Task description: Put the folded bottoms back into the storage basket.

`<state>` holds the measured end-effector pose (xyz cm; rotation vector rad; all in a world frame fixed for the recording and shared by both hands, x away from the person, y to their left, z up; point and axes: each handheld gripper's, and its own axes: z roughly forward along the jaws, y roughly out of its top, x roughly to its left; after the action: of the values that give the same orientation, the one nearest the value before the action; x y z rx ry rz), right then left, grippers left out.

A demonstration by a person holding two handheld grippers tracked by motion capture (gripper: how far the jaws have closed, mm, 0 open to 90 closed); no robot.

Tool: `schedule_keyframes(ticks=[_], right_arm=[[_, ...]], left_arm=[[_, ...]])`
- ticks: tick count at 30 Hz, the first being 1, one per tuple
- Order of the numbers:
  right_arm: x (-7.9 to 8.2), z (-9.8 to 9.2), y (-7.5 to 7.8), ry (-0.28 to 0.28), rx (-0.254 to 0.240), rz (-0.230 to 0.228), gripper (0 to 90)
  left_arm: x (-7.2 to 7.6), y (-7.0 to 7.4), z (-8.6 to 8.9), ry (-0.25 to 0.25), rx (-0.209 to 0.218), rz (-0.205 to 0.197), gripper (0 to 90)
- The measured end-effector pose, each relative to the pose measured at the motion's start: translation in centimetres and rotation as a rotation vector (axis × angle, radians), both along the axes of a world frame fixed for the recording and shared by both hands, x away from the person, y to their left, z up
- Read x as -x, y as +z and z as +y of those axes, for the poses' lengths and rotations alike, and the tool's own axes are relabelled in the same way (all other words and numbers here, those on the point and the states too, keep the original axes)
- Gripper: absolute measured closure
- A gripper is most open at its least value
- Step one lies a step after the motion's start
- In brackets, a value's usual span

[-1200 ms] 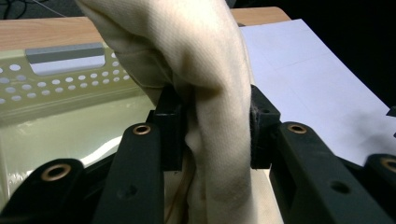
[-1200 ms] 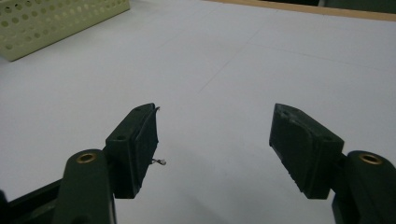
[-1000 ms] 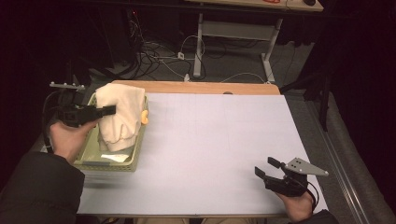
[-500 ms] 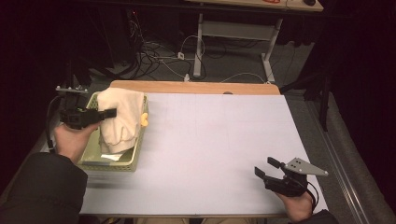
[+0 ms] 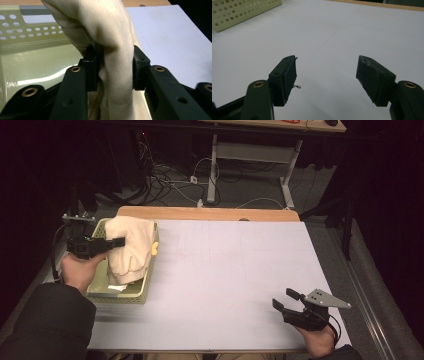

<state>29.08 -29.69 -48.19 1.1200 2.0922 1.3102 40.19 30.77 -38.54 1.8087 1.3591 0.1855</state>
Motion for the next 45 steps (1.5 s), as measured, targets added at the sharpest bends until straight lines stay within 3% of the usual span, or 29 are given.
schedule_keyframes(ticks=[16, 39, 45], right_arm=[[0.0, 0.0, 0.0, 0.000, 0.002, 0.001, 32.9], [0.0, 0.1, -0.1, 0.002, 0.004, 0.006, 32.9], [-0.1, 0.1, -0.1, 0.002, 0.002, 0.008, 32.9]], left_arm=[[-1.1, -1.1, -0.1, 0.026, -0.048, 0.011, 62.1], [-2.8, -4.2, 1.0, 0.087, -0.042, 0.075, 61.4], [-3.4, -5.1, 0.7, 0.098, -0.075, 0.101, 61.0]])
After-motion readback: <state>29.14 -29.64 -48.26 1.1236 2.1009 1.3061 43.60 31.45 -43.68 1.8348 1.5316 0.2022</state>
